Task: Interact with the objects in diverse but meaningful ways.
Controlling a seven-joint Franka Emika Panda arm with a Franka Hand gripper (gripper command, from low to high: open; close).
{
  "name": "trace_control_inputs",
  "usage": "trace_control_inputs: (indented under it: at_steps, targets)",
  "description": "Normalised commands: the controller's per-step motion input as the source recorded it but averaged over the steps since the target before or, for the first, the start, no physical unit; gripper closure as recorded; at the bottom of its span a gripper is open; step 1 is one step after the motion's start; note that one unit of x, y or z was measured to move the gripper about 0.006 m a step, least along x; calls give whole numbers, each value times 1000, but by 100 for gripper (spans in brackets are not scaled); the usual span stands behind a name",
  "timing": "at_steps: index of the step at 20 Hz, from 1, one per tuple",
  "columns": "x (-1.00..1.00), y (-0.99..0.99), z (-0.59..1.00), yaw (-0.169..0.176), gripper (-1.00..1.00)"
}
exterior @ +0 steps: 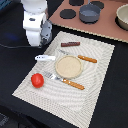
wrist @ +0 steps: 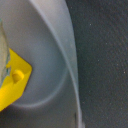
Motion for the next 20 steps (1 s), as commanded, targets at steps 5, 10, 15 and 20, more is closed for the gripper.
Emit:
trace_control_inputs:
  at_steps: [5,10,15,20]
  targets:
    - [0,0,-185,63,-100]
    - [0,-23,-162,51,100]
    - [0,-39,-123,49,100]
    - [48,-80,-61,37,100]
